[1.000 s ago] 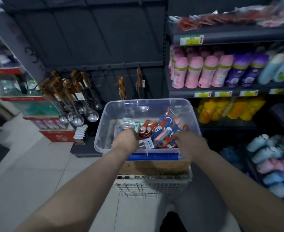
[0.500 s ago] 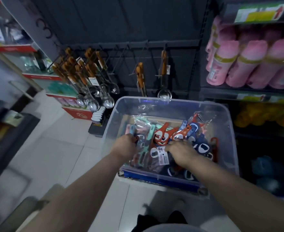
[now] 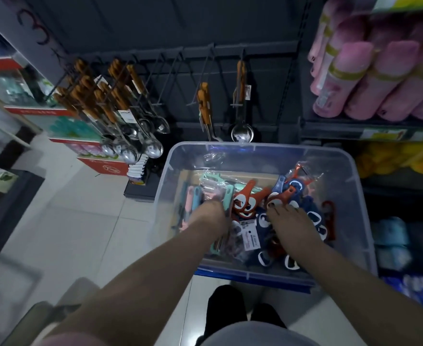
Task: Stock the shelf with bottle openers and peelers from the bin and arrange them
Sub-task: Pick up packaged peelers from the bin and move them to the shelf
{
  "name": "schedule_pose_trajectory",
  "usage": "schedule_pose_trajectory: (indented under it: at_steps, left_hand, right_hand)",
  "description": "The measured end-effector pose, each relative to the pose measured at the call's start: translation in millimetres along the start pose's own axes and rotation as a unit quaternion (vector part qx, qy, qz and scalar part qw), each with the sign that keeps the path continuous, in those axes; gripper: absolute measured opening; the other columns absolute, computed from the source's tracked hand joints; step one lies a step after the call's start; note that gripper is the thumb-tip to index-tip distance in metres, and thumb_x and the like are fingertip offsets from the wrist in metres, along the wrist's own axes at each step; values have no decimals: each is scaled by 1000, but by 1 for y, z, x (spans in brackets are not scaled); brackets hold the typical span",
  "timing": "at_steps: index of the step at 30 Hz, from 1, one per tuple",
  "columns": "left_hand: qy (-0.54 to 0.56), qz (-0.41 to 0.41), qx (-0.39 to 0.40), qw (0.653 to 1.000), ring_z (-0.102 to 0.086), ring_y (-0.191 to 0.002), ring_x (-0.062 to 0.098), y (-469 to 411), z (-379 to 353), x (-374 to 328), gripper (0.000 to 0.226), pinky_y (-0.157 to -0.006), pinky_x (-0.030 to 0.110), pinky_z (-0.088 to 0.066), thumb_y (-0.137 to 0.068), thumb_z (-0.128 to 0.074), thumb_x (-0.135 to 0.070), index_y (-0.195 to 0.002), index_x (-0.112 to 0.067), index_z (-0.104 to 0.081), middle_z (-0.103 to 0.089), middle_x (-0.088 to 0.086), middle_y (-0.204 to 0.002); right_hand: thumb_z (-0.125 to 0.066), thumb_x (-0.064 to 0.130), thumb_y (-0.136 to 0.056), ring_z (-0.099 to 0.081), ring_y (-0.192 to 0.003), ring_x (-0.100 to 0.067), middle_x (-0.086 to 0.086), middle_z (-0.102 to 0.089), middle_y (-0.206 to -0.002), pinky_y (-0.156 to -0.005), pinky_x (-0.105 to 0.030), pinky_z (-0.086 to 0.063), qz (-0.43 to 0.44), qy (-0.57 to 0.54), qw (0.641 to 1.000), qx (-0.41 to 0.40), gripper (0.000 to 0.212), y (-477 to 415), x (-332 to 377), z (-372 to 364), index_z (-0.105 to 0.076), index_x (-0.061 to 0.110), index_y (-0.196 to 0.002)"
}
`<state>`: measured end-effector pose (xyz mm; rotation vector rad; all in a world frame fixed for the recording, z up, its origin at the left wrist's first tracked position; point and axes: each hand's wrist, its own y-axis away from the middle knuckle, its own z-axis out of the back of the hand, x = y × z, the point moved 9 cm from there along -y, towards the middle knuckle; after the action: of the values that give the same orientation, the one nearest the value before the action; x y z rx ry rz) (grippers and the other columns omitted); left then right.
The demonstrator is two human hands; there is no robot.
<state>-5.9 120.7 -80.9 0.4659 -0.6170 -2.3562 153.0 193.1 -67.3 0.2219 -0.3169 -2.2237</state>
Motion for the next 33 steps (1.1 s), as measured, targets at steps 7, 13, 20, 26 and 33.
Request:
schedule_pose_trajectory:
  at_steps: [7, 13, 20, 26, 33]
  left_hand:
    - [-48, -5, -28, 998, -64, -99, 26, -11, -2, -5, 44, -75, 32, -52, -92, -57, -24, -127, -2, -42, -62, 12, -112]
    - [63, -6, -91, 994, -60, -105, 35, -7, 45, 6, 28, -80, 35, -46, -90, -48, -13, -116, -2, -53, -64, 18, -111]
    - [120, -23, -100, 988, -60, -95, 38, 4, 60, 10, 25, -67, 32, -37, -91, -46, -10, -114, -1, -52, -63, 23, -108]
    - [147, 8, -114, 982, -62, -93, 38, 7, 63, 27, 27, -67, 33, -44, -89, -45, -4, -115, -2, -53, -65, 22, -105]
    - [178, 42, -138, 973, -61, -91, 38, 12, 74, 51, 29, -72, 38, -47, -90, -46, -6, -117, -2, -54, -65, 21, -103]
  right_hand:
    - [-42, 41, -96, -48, -116, -26, -6, -57, -118, -92, -38, -36, -3, -33, 999, 25, 33, 11, -12, -8, -53, 15, -115]
    - [-49, 19, -89, -54, -105, -28, -10, -57, -117, -79, -35, -42, -62, -128, 990, 0, 31, 18, -34, -7, -48, 9, -118]
    - [-37, 31, -99, -62, -93, -31, -9, -62, -105, -72, -37, -44, -93, -171, 981, -16, 10, 13, -33, 8, -40, 21, -99]
    - [-44, 14, -95, -50, -111, -26, -6, -50, -124, -78, -34, -40, 17, -97, 994, 37, 29, 6, 3, -14, -43, 17, -123]
    - [-45, 24, -99, -50, -111, -25, -3, -46, -128, -77, -35, -46, 7, -69, 998, 5, 26, -7, 2, -19, -45, 19, -124]
